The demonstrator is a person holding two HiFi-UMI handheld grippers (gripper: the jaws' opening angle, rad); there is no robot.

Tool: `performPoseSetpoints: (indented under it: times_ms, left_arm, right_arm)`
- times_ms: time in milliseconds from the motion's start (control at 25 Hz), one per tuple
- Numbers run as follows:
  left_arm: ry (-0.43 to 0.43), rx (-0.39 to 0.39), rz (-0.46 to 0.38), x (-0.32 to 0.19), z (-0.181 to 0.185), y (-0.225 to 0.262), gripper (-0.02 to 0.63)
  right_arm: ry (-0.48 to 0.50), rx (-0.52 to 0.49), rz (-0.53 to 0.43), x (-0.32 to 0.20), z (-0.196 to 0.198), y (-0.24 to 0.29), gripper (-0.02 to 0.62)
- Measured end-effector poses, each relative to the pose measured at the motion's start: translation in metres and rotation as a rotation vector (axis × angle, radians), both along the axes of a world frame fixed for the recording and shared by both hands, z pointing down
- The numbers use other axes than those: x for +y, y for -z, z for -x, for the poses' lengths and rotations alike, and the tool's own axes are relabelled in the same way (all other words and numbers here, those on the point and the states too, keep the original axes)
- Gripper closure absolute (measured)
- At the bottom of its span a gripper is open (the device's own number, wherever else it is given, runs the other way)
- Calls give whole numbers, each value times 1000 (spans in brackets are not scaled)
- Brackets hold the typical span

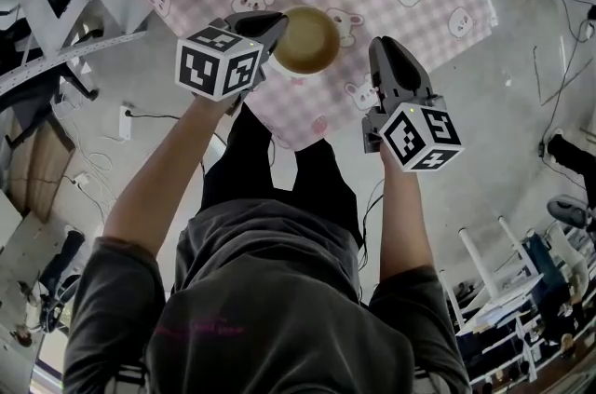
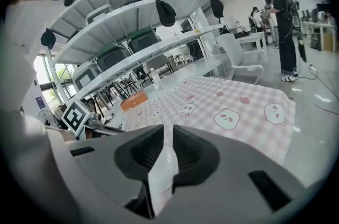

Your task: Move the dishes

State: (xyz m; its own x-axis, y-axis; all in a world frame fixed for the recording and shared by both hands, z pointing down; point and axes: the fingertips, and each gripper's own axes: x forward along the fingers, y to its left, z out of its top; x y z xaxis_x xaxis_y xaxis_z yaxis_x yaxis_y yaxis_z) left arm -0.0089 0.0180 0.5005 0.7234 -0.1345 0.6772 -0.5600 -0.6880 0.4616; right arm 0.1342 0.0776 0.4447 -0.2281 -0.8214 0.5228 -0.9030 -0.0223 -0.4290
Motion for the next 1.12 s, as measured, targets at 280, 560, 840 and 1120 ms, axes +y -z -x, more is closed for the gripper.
performPoseSetpoints:
  times_ms: [280, 560, 840, 1120]
  left_arm:
    - [-7, -28, 30, 3, 5, -28, 591]
    - [-16, -54, 52, 8, 7, -47, 591]
    - [-12, -62, 58, 8, 9, -57, 591]
    - [-2, -53, 54, 4, 8, -58, 591]
  right_arm:
    - [-8, -7, 26, 4, 1, -17, 535]
    - [-3, -11, 49, 8, 1, -26, 535]
    - [1, -18, 62, 9, 2, -32, 535]
    - [2, -21, 66, 8, 0, -32, 535]
